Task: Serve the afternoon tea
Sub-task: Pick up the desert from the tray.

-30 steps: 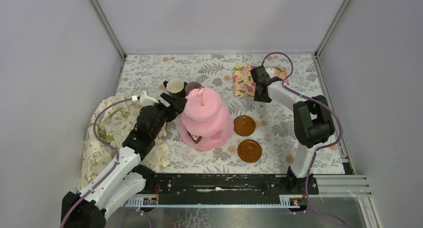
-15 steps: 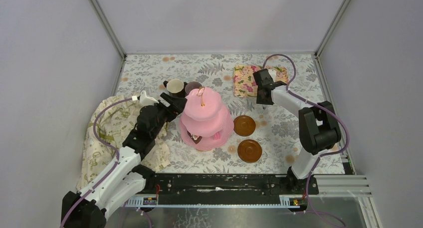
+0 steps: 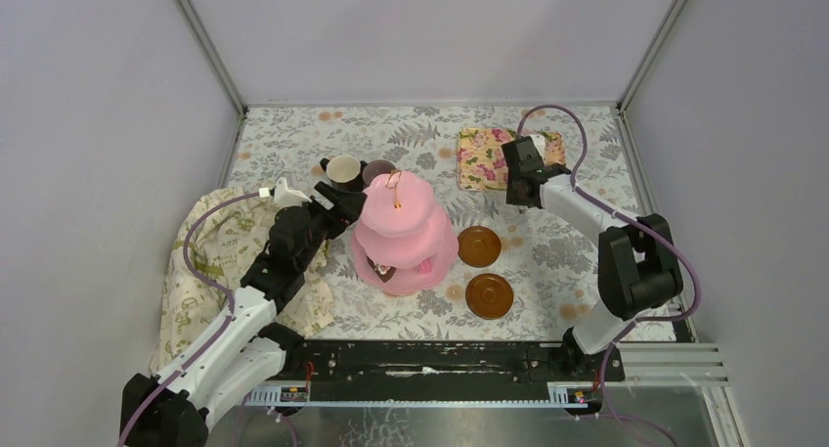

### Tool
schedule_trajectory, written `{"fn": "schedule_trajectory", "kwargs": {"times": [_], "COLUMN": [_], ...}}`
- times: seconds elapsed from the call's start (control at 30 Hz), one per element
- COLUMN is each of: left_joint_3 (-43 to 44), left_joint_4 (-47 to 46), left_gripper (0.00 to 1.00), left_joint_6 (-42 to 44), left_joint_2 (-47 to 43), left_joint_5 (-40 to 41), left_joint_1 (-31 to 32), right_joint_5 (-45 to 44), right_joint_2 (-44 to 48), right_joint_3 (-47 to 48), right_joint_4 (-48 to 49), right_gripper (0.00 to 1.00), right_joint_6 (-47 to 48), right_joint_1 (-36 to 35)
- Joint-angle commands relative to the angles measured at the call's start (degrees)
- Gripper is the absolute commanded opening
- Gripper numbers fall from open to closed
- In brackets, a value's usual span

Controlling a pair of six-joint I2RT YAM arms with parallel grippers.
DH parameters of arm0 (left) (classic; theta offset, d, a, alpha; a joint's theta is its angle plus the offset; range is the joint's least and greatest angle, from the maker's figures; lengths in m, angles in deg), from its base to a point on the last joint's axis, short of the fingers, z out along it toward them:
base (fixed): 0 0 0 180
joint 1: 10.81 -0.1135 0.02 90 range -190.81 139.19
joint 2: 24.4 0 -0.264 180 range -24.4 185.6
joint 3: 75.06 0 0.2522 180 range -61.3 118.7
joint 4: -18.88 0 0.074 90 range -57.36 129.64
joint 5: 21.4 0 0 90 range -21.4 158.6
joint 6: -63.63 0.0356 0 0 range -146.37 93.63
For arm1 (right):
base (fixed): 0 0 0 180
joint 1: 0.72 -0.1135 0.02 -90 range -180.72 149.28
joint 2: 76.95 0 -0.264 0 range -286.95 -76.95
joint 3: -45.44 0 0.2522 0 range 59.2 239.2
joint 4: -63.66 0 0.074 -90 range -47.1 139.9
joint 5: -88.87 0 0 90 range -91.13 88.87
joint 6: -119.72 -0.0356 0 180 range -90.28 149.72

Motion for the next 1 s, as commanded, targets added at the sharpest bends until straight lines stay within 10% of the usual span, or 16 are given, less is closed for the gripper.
{"fn": "schedule_trajectory", "kwargs": {"times": [0.0,0.97], "left_joint_3": [0.9,2.1], "left_joint_4": [-2.1,-0.3], "left_gripper": [0.86,0.86], "left_joint_6": [0.5,-0.5], "left_joint_2": [-0.4,-0.1], "left_joint_5": [1.5,3.6], "left_joint_1": [-0.3,-0.3], "right_joint_5": [-0.2,-13.9], "right_joint_2": [7.2,32.1], "right_joint_3": [-1.4,-8.4], "right_joint_4": [1.2,-14.4], "right_gripper": [0.00,0.00], "right_joint_6": [2.3,-8.2], "right_joint_1": [-2.2,-36.5]}}
